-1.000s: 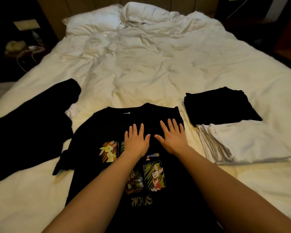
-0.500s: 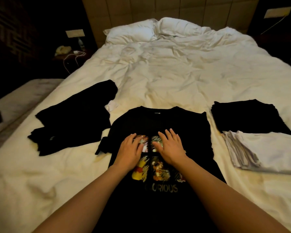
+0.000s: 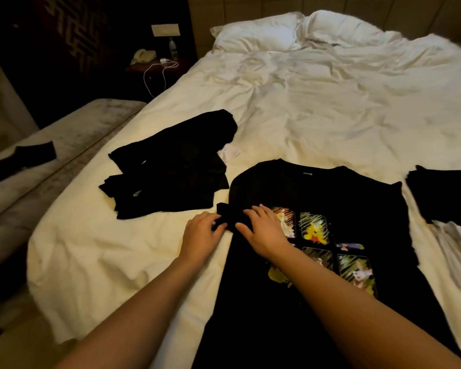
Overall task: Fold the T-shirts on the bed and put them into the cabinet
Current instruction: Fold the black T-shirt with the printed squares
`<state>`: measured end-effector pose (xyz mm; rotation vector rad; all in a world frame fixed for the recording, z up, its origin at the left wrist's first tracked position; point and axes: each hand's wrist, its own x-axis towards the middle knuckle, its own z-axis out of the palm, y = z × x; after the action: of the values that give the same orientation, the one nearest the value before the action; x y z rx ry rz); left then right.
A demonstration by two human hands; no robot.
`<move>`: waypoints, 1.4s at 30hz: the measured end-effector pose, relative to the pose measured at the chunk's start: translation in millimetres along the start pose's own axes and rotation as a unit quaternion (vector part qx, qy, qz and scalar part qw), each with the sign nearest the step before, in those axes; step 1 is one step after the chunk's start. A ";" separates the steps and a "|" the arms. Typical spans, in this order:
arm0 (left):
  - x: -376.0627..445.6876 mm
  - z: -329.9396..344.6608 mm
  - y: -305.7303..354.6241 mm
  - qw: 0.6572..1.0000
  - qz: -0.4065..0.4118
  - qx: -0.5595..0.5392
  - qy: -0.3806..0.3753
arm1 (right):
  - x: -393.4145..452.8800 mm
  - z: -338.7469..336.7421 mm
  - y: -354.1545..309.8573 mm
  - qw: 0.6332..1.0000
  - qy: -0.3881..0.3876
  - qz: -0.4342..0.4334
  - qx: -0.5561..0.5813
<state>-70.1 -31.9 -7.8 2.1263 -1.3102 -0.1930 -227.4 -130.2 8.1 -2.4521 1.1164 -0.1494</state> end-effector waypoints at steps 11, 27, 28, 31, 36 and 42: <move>16.8 -17.4 -22.5 0.945 -0.089 -0.312 0.026 | 54.8 -10.0 -37.2 0.982 0.020 -0.033 0.187; 60.8 -28.1 -32.4 0.888 -0.209 -0.409 -0.013 | 118.8 -30.0 -73.9 0.959 0.049 -0.029 0.277; 59.2 -28.2 -34.5 0.886 -0.214 -0.412 0.008 | 120.2 -25.7 -73.5 0.963 0.031 -0.034 0.264; 58.2 -33.4 -41.6 0.861 -0.256 -0.431 0.080 | 120.7 -12.2 -74.2 0.973 0.005 -0.050 0.227; 56.3 -33.6 -63.6 0.912 -0.281 -0.266 0.133 | 104.2 1.2 -54.9 0.983 0.126 -0.019 0.129; 67.7 -41.8 -60.3 0.923 -0.265 -0.264 0.094 | 90.5 19.9 -20.5 0.997 0.056 0.032 -0.029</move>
<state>26.9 -52.4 3.6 1.9100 -0.4680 -0.4906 -147.4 -178.4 -8.3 -2.4811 1.2633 -0.2403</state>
